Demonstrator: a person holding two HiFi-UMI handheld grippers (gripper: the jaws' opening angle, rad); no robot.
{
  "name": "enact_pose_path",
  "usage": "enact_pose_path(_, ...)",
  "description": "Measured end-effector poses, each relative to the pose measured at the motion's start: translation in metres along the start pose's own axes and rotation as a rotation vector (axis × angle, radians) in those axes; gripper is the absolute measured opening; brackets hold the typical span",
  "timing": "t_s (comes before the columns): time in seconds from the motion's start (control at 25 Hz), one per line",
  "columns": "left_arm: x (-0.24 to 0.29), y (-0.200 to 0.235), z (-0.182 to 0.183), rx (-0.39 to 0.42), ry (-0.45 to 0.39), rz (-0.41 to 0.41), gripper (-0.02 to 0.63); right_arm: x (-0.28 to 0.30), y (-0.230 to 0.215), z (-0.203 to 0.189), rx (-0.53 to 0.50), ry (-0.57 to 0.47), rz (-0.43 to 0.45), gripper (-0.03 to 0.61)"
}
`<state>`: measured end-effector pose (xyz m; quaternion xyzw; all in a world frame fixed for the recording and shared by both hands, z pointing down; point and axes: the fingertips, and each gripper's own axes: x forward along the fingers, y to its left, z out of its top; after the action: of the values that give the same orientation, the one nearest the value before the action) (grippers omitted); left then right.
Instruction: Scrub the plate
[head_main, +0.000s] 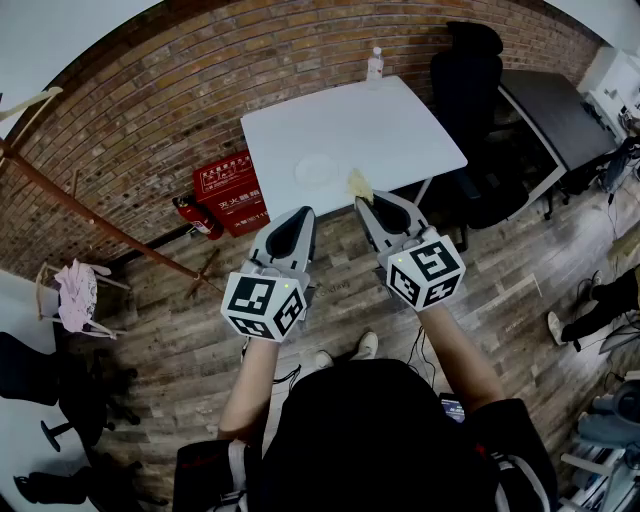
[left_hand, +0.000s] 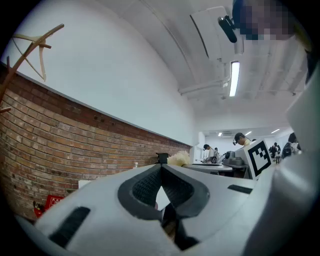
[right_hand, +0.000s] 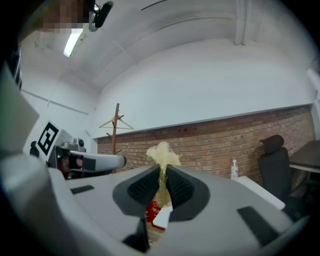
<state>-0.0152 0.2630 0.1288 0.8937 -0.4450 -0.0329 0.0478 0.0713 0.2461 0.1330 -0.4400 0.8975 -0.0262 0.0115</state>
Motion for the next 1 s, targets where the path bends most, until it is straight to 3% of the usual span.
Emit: enact_pose_path(1.0,0.068,-0.025,-0.016,0.015,0.006,0.096,0.018,-0.002,-0.073,-0.011,0.005,-0.001,0.113,0.053)
